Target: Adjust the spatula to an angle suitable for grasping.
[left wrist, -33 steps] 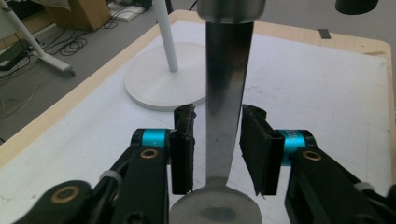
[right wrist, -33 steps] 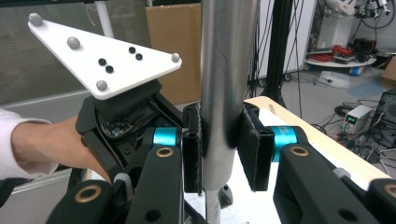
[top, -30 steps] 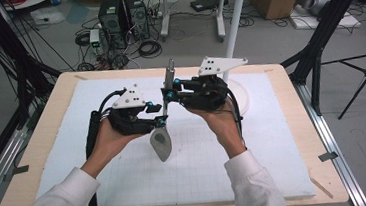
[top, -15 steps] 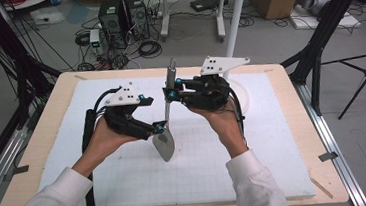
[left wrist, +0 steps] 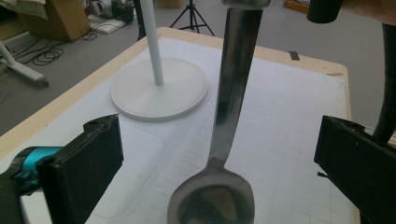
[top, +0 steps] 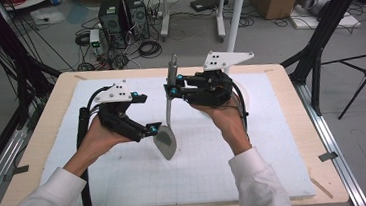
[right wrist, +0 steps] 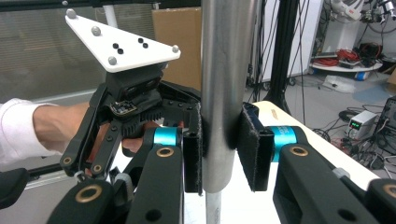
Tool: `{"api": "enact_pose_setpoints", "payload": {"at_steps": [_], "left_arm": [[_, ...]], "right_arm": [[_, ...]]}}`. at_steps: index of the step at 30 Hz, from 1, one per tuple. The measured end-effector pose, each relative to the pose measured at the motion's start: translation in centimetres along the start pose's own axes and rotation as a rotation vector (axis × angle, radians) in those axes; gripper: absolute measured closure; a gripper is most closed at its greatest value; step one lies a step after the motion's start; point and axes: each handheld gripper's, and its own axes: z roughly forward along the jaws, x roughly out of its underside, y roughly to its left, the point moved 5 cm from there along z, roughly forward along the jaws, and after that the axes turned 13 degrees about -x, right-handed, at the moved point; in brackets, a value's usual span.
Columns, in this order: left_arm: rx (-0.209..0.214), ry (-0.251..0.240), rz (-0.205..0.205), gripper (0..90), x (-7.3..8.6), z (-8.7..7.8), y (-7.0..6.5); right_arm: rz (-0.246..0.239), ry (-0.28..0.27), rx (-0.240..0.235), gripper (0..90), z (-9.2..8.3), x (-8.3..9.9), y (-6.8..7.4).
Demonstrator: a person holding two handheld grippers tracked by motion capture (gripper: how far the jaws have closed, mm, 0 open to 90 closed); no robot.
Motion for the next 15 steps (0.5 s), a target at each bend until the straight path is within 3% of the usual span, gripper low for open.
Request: {"api": "enact_pose_setpoints", "payload": {"at_steps": [6,9,15], "left_arm": [[-0.027,-0.030,0.032,1.8,0.8,-1.4,0.7],[-0.018,-0.044,0.006,2.1,1.5,-2.2,1.2],[-0.050,-0.059,-0.016,2.6,3.2,-3.6,2.3]], "right_arm": [[-0.003,0.008,0.010,73.2,-0.7,-0.1,-0.3],[0.002,0.010,0.009,73.1,-1.3,-0.2,-0.5],[0.010,0.008,0.042,73.2,-2.8,-0.4,-1.3]]}}
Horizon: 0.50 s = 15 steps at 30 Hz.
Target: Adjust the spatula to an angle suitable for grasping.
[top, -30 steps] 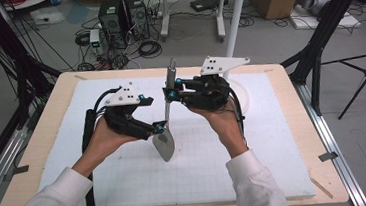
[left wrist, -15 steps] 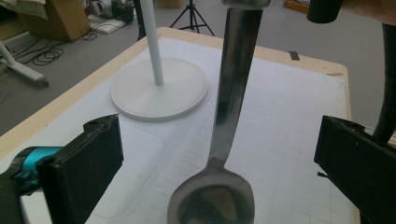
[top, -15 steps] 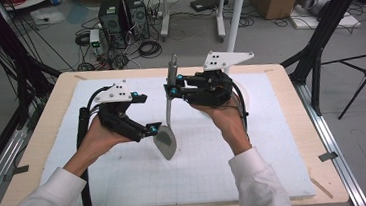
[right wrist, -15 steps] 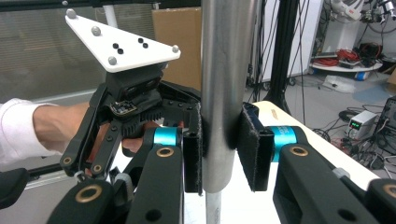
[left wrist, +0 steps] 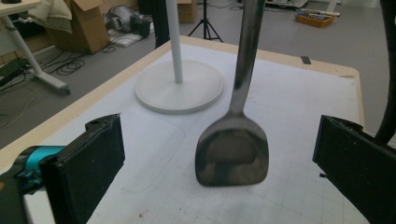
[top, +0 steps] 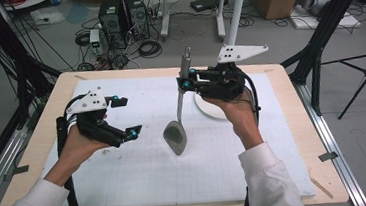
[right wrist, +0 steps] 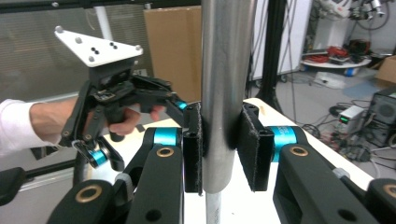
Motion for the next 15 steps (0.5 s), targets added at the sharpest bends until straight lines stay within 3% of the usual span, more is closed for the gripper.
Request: {"api": "enact_pose_setpoints", "payload": {"at_steps": [5,15], "left_arm": [[-0.029,-0.005,-0.007,1.7,1.4,-0.5,0.7],[-0.047,-0.020,-0.034,1.7,3.0,-1.1,1.3]], "right_arm": [[0.000,0.011,0.029,73.2,-1.0,0.0,-0.4],[0.003,0.023,0.056,73.2,-2.2,0.1,-0.8]]}}
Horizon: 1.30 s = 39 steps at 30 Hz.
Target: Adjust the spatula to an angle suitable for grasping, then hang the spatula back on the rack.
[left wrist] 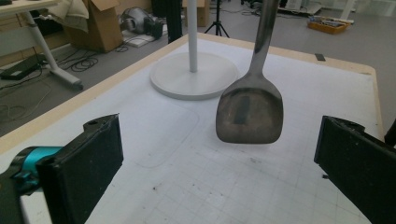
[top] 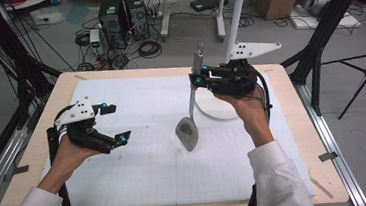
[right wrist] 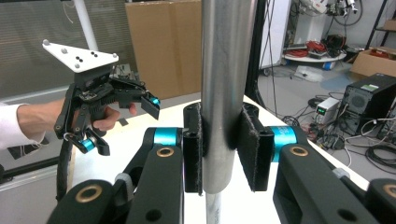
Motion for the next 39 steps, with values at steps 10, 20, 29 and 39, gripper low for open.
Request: {"api": "enact_pose_setpoints", "payload": {"at_steps": [10,20,29,39], "left_arm": [[-0.023,-0.008,-0.013,1.7,0.5,-0.6,0.6],[-0.045,-0.024,-0.010,1.7,1.7,-1.0,0.8],[-0.094,-0.048,-0.071,1.7,4.2,-1.3,1.5],[-0.115,-0.032,-0.058,1.7,5.7,-1.3,1.4]], "right_arm": [[0.005,-0.004,0.012,73.2,-0.3,-0.2,-0.1],[0.010,-0.002,0.038,73.2,-0.5,-0.6,-1.1],[0.021,-0.010,0.070,73.2,-1.3,-1.2,-2.3],[0.038,-0.012,0.110,73.2,-2.1,-2.0,-3.9]]}}
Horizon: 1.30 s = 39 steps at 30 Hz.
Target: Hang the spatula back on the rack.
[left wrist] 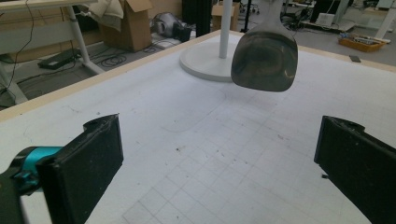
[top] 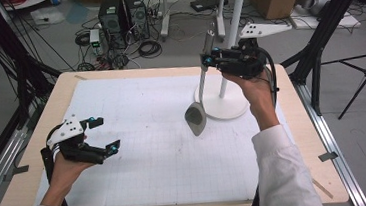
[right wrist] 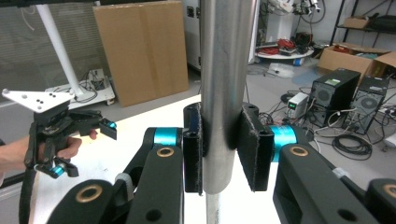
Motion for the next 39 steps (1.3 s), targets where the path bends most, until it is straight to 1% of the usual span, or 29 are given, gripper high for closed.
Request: {"api": "enact_pose_setpoints", "payload": {"at_steps": [2,3,5,7,8,10,12,13,14,15,16,17,22,25,28,32,37,39], "left_arm": [[0.001,-0.004,-0.001,1.7,0.2,0.1,0.0],[-0.005,-0.003,-0.011,1.7,0.4,0.2,0.0],[-0.004,0.000,-0.014,1.7,0.8,0.4,0.1],[-0.001,0.018,-0.013,1.7,1.2,0.5,0.2],[-0.008,0.020,-0.017,1.7,1.3,0.4,0.3],[-0.005,0.029,-0.022,1.7,1.6,0.5,0.4],[-0.009,0.029,-0.026,1.8,1.8,0.4,0.5],[-0.010,0.028,-0.027,1.7,1.9,0.4,0.5],[-0.011,0.028,-0.023,1.7,1.9,0.4,0.6],[-0.014,0.031,-0.024,1.7,1.9,0.3,0.6],[-0.014,0.025,-0.028,1.7,1.9,0.3,0.7],[-0.017,0.022,-0.032,1.7,1.9,0.2,0.7],[-0.017,0.030,-0.032,1.7,2.1,0.3,0.8],[-0.018,0.031,-0.035,1.7,2.1,0.3,0.7],[-0.017,0.030,-0.035,1.7,2.1,0.4,0.7],[-0.024,0.029,-0.041,1.7,2.2,0.3,0.9],[-0.025,0.032,-0.043,1.7,2.3,0.3,1.0],[-0.025,0.031,-0.045,1.7,2.3,0.4,1.0]], "right_arm": [[0.004,-0.003,0.007,73.2,-0.2,0.0,-0.4],[0.009,-0.005,0.012,73.2,-0.3,-0.1,-0.5],[0.011,-0.004,0.020,73.2,-0.5,-0.1,-1.0],[0.014,0.000,0.027,73.2,-0.6,-0.1,-1.3],[0.011,-0.003,0.034,73.2,-0.6,-0.2,-1.5],[0.014,-0.004,0.039,73.2,-0.7,-0.3,-1.8],[0.020,-0.001,0.040,73.2,-0.7,-0.4,-2.1],[0.014,-0.004,0.041,73.2,-0.7,-0.5,-2.2],[0.020,-0.001,0.044,73.2,-0.7,-0.6,-2.3],[0.015,-0.002,0.045,73.2,-0.7,-0.7,-2.4],[0.018,0.000,0.047,73.2,-0.7,-0.8,-2.4],[0.012,-0.002,0.051,73.2,-0.7,-0.9,-2.4],[0.022,-0.011,0.066,73.2,-0.9,-1.5,-2.8],[0.023,-0.009,0.079,73.2,-1.0,-1.8,-3.1],[0.023,-0.002,0.080,73.2,-1.0,-2.2,-3.4],[0.020,-0.001,0.096,73.2,-1.1,-2.7,-4.0],[0.035,0.002,0.103,73.2,-1.2,-2.9,-4.8],[0.037,0.002,0.113,73.2,-1.2,-2.9,-5.2]]}}
